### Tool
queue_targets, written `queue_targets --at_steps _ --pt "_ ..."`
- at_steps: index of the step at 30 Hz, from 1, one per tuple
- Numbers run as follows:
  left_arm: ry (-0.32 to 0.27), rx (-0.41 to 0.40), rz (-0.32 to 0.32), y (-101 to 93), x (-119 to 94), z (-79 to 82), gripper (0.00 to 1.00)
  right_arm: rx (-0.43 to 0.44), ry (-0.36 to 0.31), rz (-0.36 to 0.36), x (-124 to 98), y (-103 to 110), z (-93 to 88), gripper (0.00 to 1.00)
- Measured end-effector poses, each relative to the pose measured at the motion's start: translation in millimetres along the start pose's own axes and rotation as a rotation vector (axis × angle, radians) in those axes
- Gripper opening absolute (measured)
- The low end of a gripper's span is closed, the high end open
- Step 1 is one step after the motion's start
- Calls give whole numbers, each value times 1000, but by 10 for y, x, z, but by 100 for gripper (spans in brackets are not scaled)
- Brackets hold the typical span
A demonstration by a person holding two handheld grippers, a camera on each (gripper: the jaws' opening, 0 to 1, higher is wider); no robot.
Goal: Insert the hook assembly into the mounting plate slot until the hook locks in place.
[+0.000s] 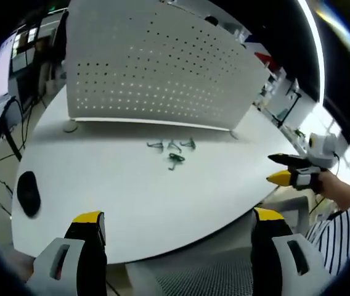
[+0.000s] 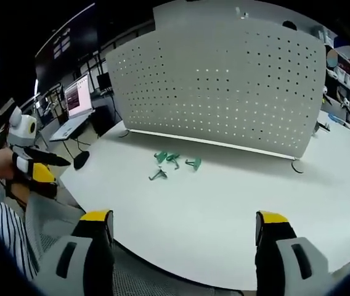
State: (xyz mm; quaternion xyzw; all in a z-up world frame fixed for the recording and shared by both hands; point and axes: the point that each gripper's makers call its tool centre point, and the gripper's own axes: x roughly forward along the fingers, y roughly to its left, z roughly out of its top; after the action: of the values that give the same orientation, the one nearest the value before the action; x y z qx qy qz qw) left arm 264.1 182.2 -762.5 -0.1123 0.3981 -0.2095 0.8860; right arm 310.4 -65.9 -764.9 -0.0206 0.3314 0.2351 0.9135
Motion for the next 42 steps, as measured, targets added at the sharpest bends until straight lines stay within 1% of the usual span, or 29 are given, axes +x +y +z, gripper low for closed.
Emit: queue_targets --at_steps 4,5,6,7,9,12,15,22,23,27,32,34,35,36,38,42 --pt "-2 -5 -1 11 16 0 100 -2 8 36 155 76 6 88" --pt "2 -7 -2 7 17 -15 100 -2 12 50 181 108 0 88" --pt "8 -10 -3 9 21 -33 100 2 -3 73 225 166 26 88" --pt "16 -14 -8 13 32 -62 100 8 -6 79 251 187 34 88" --pt "23 -18 -9 21 33 -80 100 20 4 103 336 252 37 87" --pt "17 -25 -4 38 31 -74 100 9 14 124 462 320 42 85" --pt "26 -31 -11 38 51 -96 100 -12 25 145 592 379 48 83" --pt "35 -30 -20 45 77 -88 100 -43 60 192 910 490 70 64" --pt "38 -29 -20 44 80 -89 100 -65 80 201 969 520 57 62" --pt "47 -24 -21 59 91 -96 100 -118 94 216 1127 599 69 57" --pt "60 -26 -22 81 87 -124 100 -181 123 234 1306 664 82 46" --pt "62 -33 -22 94 87 -128 100 -234 139 234 1385 669 86 44" --pt "63 -35 -22 96 88 -128 100 -247 144 233 1417 671 92 43" --pt "64 -37 -23 96 89 -128 100 -252 140 236 1464 680 111 42" --pt "67 -38 -25 95 88 -125 100 -261 160 245 1537 677 109 39" --pt "68 -35 -20 112 83 -114 100 -285 177 248 1641 655 116 36"
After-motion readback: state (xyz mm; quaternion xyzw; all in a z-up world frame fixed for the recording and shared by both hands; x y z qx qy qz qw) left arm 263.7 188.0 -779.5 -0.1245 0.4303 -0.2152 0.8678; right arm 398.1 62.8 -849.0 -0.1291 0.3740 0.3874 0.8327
